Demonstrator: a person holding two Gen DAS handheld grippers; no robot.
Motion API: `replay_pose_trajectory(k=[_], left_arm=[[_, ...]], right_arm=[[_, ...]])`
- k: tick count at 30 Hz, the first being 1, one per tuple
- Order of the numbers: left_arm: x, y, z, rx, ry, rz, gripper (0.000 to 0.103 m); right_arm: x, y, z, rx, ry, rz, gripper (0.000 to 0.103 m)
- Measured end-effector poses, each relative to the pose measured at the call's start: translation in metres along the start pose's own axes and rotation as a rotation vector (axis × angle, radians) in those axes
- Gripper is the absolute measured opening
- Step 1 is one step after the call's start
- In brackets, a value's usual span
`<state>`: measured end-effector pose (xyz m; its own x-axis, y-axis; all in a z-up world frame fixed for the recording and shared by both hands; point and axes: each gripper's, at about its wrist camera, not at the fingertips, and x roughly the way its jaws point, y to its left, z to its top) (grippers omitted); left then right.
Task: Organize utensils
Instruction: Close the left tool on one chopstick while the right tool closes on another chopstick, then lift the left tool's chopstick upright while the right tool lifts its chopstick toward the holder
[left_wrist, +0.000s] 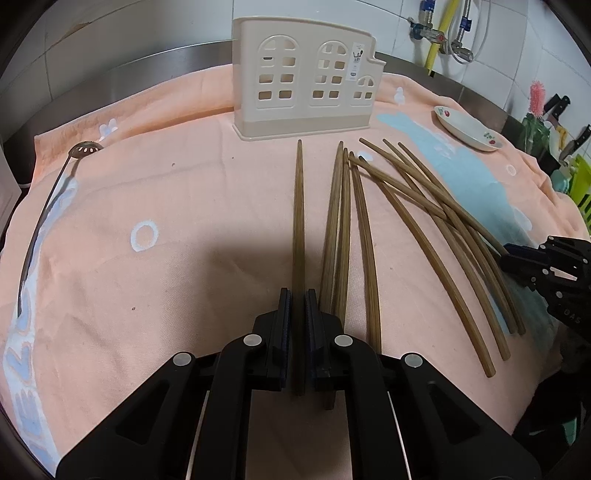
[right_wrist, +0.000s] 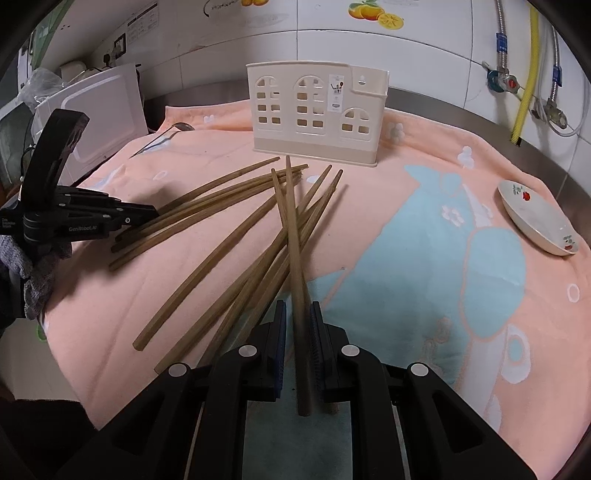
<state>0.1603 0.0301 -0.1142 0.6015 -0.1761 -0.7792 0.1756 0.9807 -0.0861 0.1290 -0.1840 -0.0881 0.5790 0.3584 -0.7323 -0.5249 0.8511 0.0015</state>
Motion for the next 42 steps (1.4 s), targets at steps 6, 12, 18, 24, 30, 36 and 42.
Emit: replay_pose_trajectory(k=[6,12,18,24,30,36,42], left_arm=[[-0.001,-0.002,0.003,0.001,0.007,0.013,0.006],[-0.016,-0.003,0.007,0.000,-0.034,0.006,0.006],[-0.039,-0.005,0.016,-0.013,-0.039,-0.039,0.006],[-0.039,-0.012,0.013,0.037,0.018,0.018,0.006],[-0.045,-0.006,0.010,0.028,0.023,0.016,0.006],[-0.054,-0.006,0.017,0.025,-0.002,0.024,0.006],[-0.067,-0.004,0.025,-0.001,-0.070,0.027,0.006]], right_arm=[[-0.008,0.000,0.002,0.016,-0.023,-0.006,0.007],[-0.029,0.001,0.014,0.018,-0.070,-0.011,0.007],[-0.050,0.000,0.033,0.030,-0.128,-0.005,0.007],[-0.066,0.002,0.055,0.025,-0.187,-0.014,0.007],[-0.070,0.001,0.059,0.030,-0.194,-0.014,0.007],[-0.070,-0.001,0.064,0.035,-0.201,-0.010,0.007],[-0.072,-0.003,0.070,0.039,-0.203,-0.005,0.007]])
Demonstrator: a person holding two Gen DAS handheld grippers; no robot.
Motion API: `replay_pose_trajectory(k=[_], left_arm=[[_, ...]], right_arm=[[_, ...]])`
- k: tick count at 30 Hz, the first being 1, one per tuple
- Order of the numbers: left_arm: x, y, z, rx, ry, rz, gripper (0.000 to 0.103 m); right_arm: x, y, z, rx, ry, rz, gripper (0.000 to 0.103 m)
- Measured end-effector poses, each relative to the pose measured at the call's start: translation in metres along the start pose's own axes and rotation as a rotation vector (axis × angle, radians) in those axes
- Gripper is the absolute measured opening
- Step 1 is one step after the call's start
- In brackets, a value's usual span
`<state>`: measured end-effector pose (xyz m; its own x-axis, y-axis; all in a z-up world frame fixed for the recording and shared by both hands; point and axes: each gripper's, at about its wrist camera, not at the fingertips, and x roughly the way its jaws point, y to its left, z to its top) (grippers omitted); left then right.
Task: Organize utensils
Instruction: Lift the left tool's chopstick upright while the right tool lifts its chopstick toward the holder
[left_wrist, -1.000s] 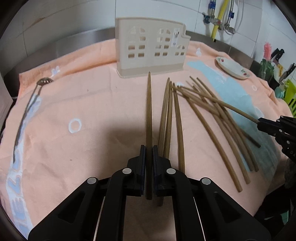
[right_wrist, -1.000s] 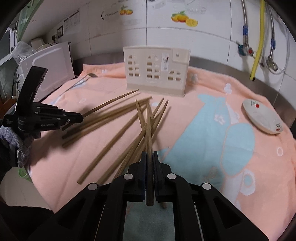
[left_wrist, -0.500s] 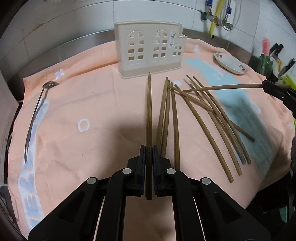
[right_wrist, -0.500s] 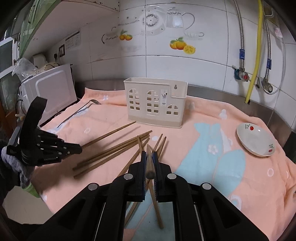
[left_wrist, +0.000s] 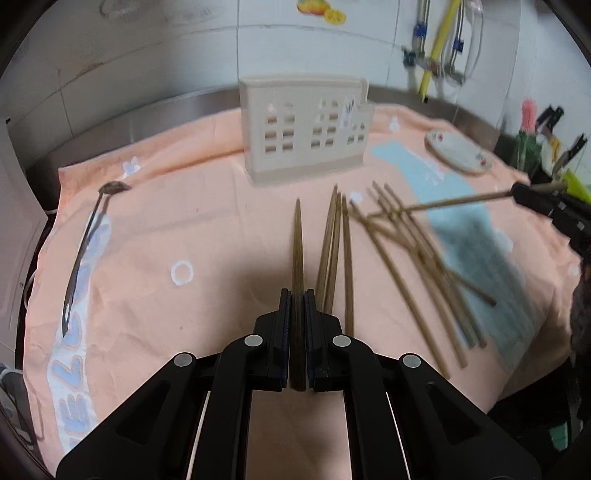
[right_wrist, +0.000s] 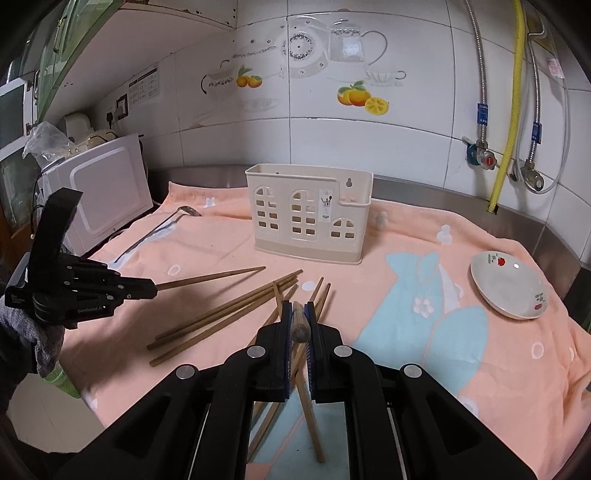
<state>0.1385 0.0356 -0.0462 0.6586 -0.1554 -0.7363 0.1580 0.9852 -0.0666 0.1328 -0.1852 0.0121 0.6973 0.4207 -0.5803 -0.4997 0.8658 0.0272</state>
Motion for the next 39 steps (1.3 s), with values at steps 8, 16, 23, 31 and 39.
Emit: replay_pose_trajectory(k=[8,16,23,31,39], left_arm=[[-0.015,-0.003,0.024,-0.026,-0.113,-0.022,0.006],[-0.020,-0.008,0.045,-0.001,-0.138,-0.017,0.006],[-0.034,-0.013,0.081,0.046,-0.169,-0.003,0.006],[-0.058,-0.020,0.125,0.084,-0.229,0.000,0.006],[-0.095,-0.036,0.174,0.140,-0.348,0.018,0.006]], right_arm=[[0.007,-0.004,0.024,0.023,0.001,0.024,0.007],[0.019,-0.005,0.059,-0.023,0.037,0.041,0.007],[0.017,-0.012,0.112,-0.070,0.024,0.020,0.007],[0.010,-0.024,0.174,-0.087,-0.048,-0.024,0.007],[0.010,-0.038,0.220,-0.066,-0.116,-0.063,0.007]])
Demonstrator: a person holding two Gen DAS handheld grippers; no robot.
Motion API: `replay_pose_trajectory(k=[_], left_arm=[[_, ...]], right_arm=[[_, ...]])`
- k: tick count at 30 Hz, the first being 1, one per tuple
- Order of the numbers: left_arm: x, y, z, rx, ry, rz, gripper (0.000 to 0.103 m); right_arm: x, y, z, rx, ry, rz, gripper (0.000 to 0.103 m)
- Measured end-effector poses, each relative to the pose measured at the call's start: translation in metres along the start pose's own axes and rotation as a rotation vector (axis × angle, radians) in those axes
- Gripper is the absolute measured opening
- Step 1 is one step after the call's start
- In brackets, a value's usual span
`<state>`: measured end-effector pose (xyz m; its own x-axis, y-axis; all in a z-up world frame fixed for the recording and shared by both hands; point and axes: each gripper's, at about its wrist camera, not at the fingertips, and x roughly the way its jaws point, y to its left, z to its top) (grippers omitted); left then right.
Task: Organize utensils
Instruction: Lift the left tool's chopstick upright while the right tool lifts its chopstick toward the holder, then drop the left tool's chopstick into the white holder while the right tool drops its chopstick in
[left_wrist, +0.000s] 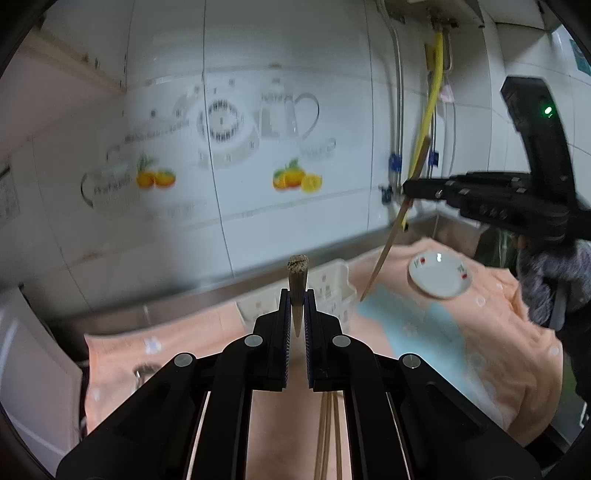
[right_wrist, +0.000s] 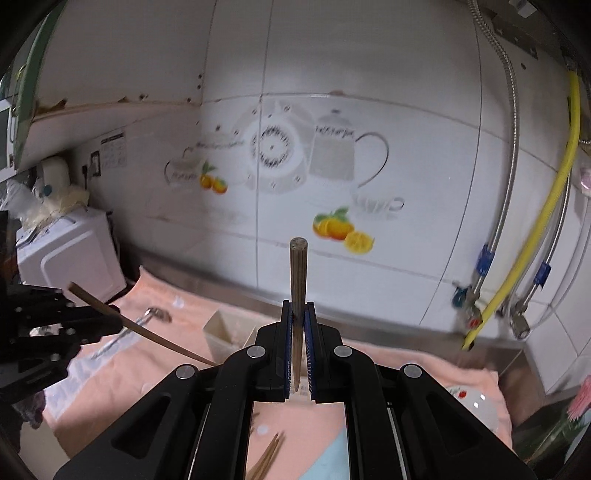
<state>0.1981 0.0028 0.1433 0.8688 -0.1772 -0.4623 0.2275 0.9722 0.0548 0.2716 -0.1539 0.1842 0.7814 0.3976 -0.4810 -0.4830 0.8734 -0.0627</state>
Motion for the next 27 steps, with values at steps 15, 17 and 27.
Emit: replay_pose_trajectory(k=[15,17,27], left_arm=[[0.065,0.038,0.022,-0.070,0.036,0.077,0.006],[0.078,0.044,0.015,-0.091,0.062,0.075,0.006],[0.107,0.064,-0.011,-0.151,0.133,0.067,0.006]], right_arm=[[0.064,-0.008,-0.001,0.033,0.037,-0.028,0.007],[0.073,-0.010,-0.005,0.045,0.052,-0.017,0.007],[0.102,-0.018,-0.028,0.069,0.113,-0.035,0.007]])
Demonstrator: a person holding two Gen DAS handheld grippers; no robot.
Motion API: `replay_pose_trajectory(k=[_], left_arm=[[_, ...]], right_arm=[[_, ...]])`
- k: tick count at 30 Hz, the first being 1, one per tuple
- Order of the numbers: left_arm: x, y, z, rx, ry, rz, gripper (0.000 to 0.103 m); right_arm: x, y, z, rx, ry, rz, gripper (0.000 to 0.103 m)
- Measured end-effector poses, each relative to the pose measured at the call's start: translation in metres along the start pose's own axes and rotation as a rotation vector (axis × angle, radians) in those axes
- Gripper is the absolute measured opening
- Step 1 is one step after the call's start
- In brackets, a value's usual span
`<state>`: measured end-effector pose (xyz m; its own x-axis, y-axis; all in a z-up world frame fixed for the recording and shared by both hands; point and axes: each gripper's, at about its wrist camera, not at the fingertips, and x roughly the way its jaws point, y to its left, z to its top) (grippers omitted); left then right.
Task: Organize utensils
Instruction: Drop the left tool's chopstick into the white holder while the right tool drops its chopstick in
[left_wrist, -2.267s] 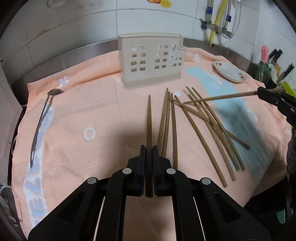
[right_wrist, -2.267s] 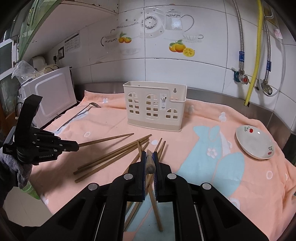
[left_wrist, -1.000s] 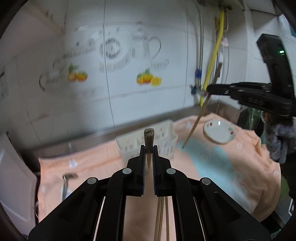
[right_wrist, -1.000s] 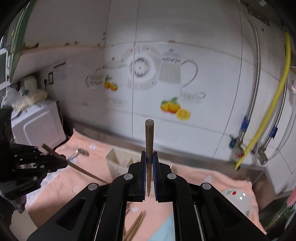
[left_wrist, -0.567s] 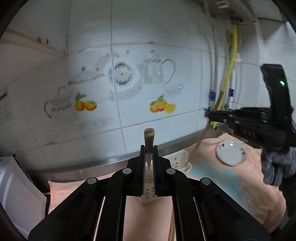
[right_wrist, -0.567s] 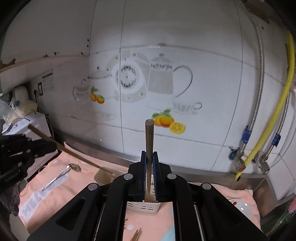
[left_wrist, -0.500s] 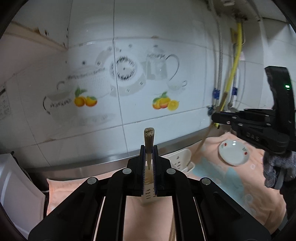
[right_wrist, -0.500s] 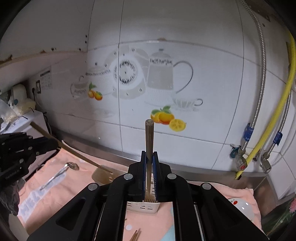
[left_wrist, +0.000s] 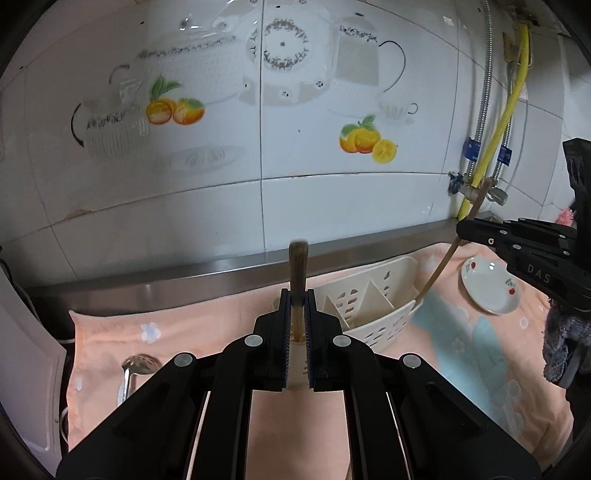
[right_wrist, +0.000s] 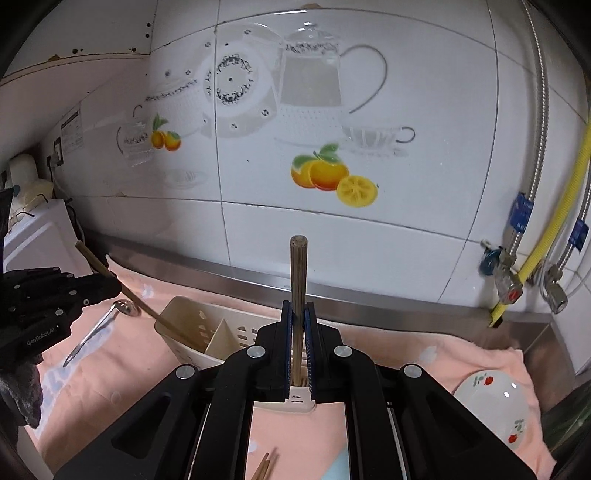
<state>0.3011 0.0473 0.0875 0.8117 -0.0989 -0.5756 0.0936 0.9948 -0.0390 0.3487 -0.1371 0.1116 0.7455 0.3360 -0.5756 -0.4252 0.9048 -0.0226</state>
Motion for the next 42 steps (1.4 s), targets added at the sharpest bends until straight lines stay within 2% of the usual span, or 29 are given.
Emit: replay_pose_trajectory(k=[4,7,13,17,20,24,33,35,39,42], left_arm=[[-0.001,0.001,0.000,-0.002,-0.004,-0.003,0.007],[-0.006,0.000,0.001,-0.003,-0.019,-0.002,0.007],[-0.020,-0.003,0.000,0.006,-0.039,-0.005,0.007],[-0.038,-0.004,-0.006,-0.008,-0.061,-0.008,0.009],[-0.053,-0.004,-0.015,-0.009,-0.075,-0.007,0.009],[-0.070,-0.003,-0.035,-0.016,-0.082,-0.012,0.018],[-0.091,0.006,-0.098,-0.045,-0.045,-0.026,0.019],[-0.090,0.008,-0.115,-0.058,-0.020,-0.043,0.023],[-0.087,0.005,-0.143,-0.034,0.018,-0.021,0.029],[-0.084,0.005,-0.163,-0.046,0.050,-0.031,0.038]], right_arm=[[-0.001,-0.003,0.000,0.011,-0.002,-0.004,0.010],[-0.008,-0.004,0.001,0.013,-0.017,-0.011,0.023],[-0.038,-0.004,-0.004,-0.002,-0.065,-0.023,0.031],[-0.061,-0.003,-0.017,0.007,-0.078,-0.009,0.032],[-0.079,0.003,-0.037,-0.006,-0.072,0.000,0.032],[-0.097,0.012,-0.073,0.006,-0.045,0.019,0.032],[-0.126,0.034,-0.179,0.066,0.037,0.013,0.032],[-0.128,0.042,-0.201,0.076,0.067,0.012,0.032],[-0.130,0.058,-0.239,0.094,0.115,0.010,0.032],[-0.128,0.069,-0.262,0.112,0.144,0.006,0.032]])
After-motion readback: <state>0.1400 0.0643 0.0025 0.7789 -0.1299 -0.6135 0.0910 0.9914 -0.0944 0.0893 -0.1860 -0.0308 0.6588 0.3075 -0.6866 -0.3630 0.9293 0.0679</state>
